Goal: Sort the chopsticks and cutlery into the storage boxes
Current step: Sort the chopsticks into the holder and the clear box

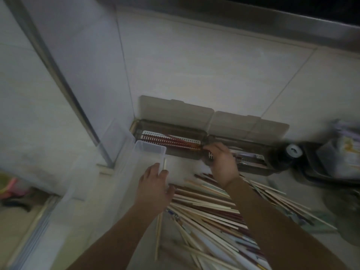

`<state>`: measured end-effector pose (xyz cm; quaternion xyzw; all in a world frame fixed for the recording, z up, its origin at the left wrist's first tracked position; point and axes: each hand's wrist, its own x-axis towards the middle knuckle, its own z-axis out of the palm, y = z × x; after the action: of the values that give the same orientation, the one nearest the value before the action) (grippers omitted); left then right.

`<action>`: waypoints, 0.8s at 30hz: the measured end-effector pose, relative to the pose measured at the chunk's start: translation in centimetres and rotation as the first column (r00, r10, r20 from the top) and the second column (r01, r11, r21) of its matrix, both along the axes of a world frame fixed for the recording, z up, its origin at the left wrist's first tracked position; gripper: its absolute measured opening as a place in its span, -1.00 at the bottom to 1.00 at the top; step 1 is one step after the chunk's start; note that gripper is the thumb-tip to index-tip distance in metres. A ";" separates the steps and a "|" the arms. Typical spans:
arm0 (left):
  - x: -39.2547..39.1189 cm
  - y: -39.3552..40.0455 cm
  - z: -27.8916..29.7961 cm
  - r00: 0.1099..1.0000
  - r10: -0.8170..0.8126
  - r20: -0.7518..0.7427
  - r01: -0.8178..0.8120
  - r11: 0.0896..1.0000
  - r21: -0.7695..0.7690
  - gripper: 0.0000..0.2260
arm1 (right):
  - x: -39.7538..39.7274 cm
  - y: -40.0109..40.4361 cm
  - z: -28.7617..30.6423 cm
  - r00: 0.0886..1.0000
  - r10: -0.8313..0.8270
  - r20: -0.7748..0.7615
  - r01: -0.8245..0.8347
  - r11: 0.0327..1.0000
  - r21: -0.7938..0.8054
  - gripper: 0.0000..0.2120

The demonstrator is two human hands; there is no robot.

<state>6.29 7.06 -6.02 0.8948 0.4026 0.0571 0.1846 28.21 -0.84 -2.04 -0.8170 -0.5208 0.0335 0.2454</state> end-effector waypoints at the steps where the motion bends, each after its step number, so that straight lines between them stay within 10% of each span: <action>1: 0.0 0.0 0.0 1.000 0.001 0.000 -0.001 1.000 -0.004 -0.57 | -0.1 1.7 0.1 1.000 0.020 -0.007 -0.020 0.999 -0.043 -0.55; 13: 0.2 0.1 -0.5 1.000 0.001 -0.024 -0.002 1.000 -0.006 -0.56 | 0.7 7.0 -1.8 0.983 0.105 -0.149 -0.130 0.977 -0.167 -0.50; 19: 0.4 -0.1 -0.6 1.000 -0.006 -0.018 0.005 1.000 -0.022 -0.56 | 3.8 -3.0 -1.1 0.998 -0.059 -0.011 0.060 0.983 0.171 -0.76; 24: 0.7 -0.1 -0.7 1.000 -0.002 -0.008 0.001 1.000 -0.018 -0.57 | 5.1 -16.4 -3.3 0.953 -0.294 0.075 0.292 0.956 0.036 -0.80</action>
<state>6.99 6.93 -6.69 0.8936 0.4031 0.0498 0.1911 33.27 -17.20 -5.39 -0.8828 -0.4035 -0.0422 0.2368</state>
